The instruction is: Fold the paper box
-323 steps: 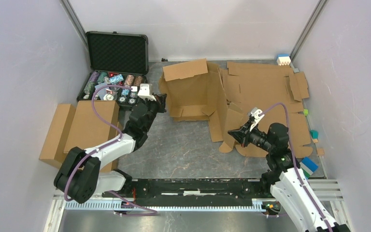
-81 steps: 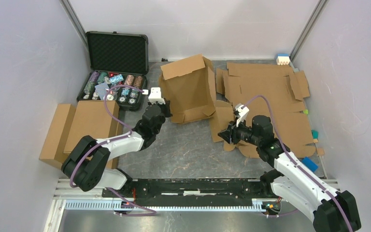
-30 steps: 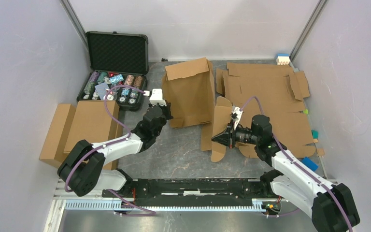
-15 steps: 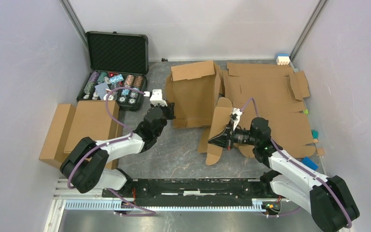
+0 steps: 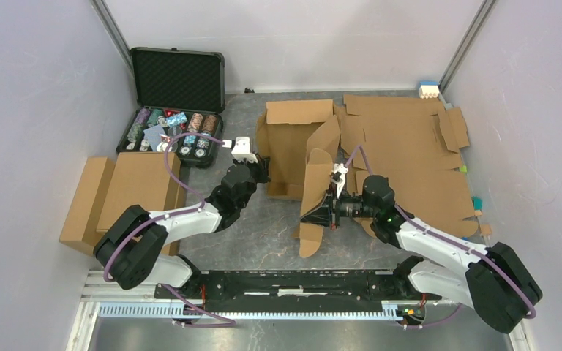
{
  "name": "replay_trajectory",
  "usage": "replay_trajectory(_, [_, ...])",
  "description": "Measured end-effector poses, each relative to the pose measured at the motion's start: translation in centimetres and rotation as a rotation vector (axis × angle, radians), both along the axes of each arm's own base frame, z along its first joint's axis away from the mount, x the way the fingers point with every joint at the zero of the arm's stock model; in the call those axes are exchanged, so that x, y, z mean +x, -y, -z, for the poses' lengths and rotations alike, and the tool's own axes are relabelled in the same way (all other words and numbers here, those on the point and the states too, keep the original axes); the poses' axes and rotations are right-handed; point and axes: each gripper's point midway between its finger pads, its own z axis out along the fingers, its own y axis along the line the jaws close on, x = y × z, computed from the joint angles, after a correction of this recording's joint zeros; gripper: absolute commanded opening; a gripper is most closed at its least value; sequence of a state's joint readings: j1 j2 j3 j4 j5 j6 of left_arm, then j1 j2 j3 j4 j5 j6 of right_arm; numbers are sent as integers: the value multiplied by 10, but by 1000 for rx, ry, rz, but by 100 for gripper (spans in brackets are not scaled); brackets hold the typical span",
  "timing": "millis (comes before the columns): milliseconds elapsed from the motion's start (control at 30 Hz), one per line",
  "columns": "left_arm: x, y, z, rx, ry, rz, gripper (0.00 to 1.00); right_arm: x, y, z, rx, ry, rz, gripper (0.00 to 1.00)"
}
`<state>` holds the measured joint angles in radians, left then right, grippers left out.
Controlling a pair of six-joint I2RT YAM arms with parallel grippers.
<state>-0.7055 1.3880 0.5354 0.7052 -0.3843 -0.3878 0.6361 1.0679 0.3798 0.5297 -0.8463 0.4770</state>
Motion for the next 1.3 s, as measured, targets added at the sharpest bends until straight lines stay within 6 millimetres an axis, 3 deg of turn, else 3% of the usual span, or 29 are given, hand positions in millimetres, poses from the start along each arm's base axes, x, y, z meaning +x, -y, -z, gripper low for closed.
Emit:
replay_trajectory(833, [-3,11,2,-33,-14,24,2,3,-51,-12,33,-33,-83,0])
replay_trajectory(1033, [-6,1,1,-14,-21,-17,2,6,-42,-7,-45,11,-45,0])
replay_trajectory(1167, [-10,-8,1,8,-29,-49,2,12,-22,-3,-121,61,29,0])
replay_trajectory(1300, [-12,-14,-1,28,-20,-66,2,23,5,4,-160,104,124,6])
